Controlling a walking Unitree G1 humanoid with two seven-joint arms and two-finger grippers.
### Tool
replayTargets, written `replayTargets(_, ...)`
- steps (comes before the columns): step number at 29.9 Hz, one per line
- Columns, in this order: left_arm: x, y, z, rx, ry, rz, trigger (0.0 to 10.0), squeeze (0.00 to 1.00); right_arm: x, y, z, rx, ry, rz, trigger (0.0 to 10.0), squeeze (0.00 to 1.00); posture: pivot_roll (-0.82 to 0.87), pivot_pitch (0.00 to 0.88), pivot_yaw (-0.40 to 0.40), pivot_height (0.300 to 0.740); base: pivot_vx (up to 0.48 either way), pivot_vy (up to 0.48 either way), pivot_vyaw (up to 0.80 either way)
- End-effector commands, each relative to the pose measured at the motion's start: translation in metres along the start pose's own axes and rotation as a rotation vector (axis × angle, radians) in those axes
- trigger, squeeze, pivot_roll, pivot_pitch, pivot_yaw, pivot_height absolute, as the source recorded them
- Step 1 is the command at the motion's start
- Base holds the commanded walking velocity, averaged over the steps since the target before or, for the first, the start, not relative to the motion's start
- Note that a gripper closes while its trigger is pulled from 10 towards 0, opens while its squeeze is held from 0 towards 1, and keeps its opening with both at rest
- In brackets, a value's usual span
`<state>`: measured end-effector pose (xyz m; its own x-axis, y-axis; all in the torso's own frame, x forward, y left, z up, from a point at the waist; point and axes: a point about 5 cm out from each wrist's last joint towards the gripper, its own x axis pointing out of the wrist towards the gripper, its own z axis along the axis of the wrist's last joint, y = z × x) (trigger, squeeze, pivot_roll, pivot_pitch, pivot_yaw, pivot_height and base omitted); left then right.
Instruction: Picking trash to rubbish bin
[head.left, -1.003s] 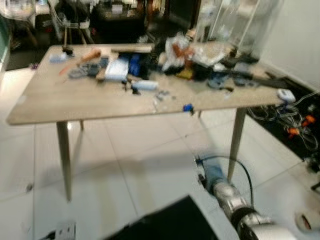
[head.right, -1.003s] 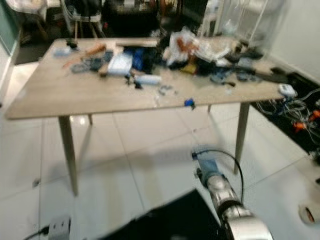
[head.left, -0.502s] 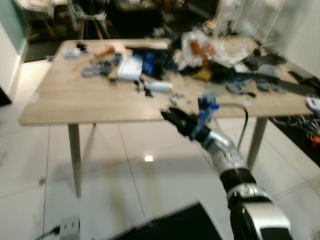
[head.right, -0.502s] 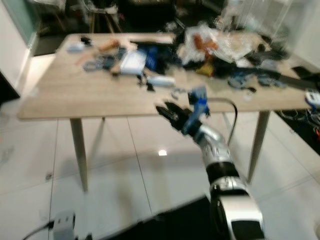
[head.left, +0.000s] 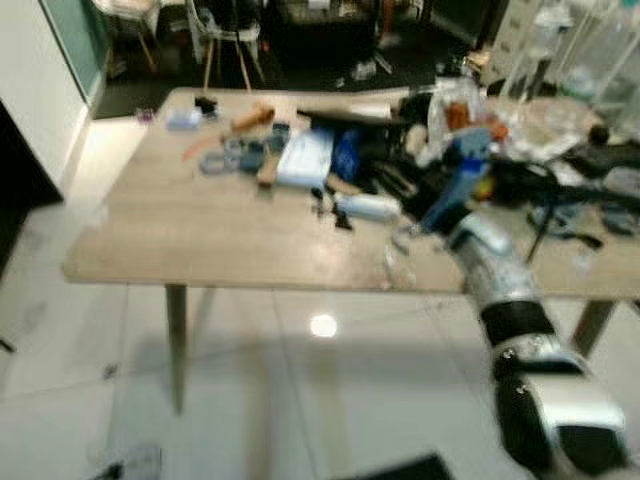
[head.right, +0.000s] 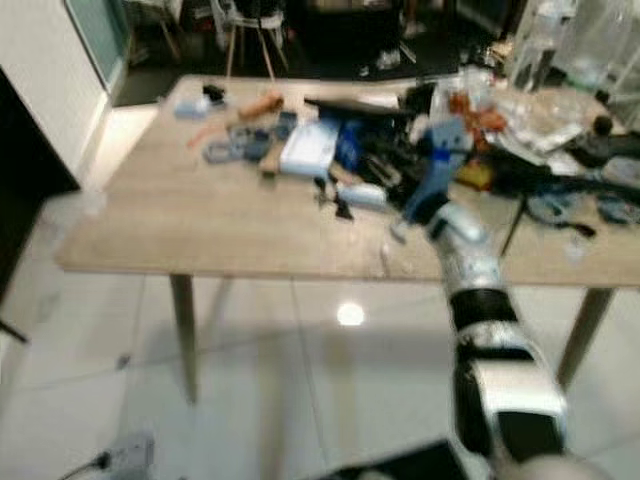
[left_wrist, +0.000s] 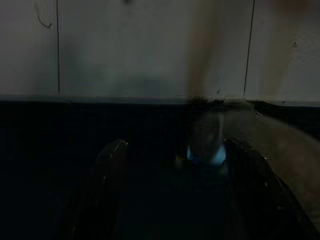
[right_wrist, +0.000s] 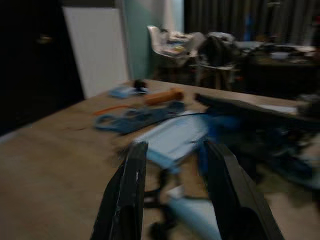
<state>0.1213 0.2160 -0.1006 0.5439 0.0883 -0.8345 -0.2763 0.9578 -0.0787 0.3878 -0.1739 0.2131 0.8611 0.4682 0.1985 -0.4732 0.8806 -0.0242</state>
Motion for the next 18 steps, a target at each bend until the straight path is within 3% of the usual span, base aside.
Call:
replayTargets(1,-0.001,0.004,-0.002,0.016,0.016,0.004,10.0,0.00,0.000,0.003,-0.009,0.008,0.051,0.004,10.0,0.57,-0.03,0.043,0.029,0.740,0.371,0.000,0.00)
replayTargets(2,-0.001,0.004,-0.002,0.016,0.016,0.004,10.0,0.00,0.000,0.003,-0.009,0.008,0.051,0.004,10.0,0.57,-0.03,0.043,0.029,0.740,0.371,0.000,0.00)
replayTargets(3,-0.001,0.004,-0.003,0.018,0.016,0.004,10.0,0.00,-0.002,0.002,-0.011,-0.014,0.070,0.022,10.0,1.00,-0.02,0.042,0.030,0.740,0.364,0.000,0.00)
replayTargets(7,-0.001,0.004,-0.003,0.023,0.019,0.006,10.0,0.00,-0.008,-0.012,-0.017,-0.153,0.158,-0.034,10.0,1.00,-0.02,0.038,0.030,0.740,0.352,0.000,0.00)
replayTargets(8,-0.001,0.004,-0.003,0.023,0.019,0.006,10.0,0.00,-0.008,-0.012,-0.017,-0.153,0.158,-0.034,10.0,1.00,-0.02,0.038,0.030,0.740,0.345,0.000,0.00)
replayTargets(9,-0.001,0.004,-0.003,0.024,0.019,0.007,10.0,0.00,-0.013,-0.019,-0.025,-0.189,0.242,-0.052,10.0,0.00,-0.02,0.036,0.031,0.740,0.319,0.000,0.00)
replayTargets(16,-0.001,0.005,-0.003,0.027,0.021,0.008,10.0,0.00,-0.028,-0.025,-0.043,-0.205,0.401,-0.016,10.0,0.00,-0.02,0.036,0.034,0.740,0.301,0.000,0.00)
replayTargets(18,-0.002,0.006,-0.004,0.023,0.028,0.017,10.0,0.00,-0.033,-0.020,-0.052,-0.186,0.451,0.054,10.0,0.00,-0.02,0.039,0.039,0.740,0.000,0.000,0.00)
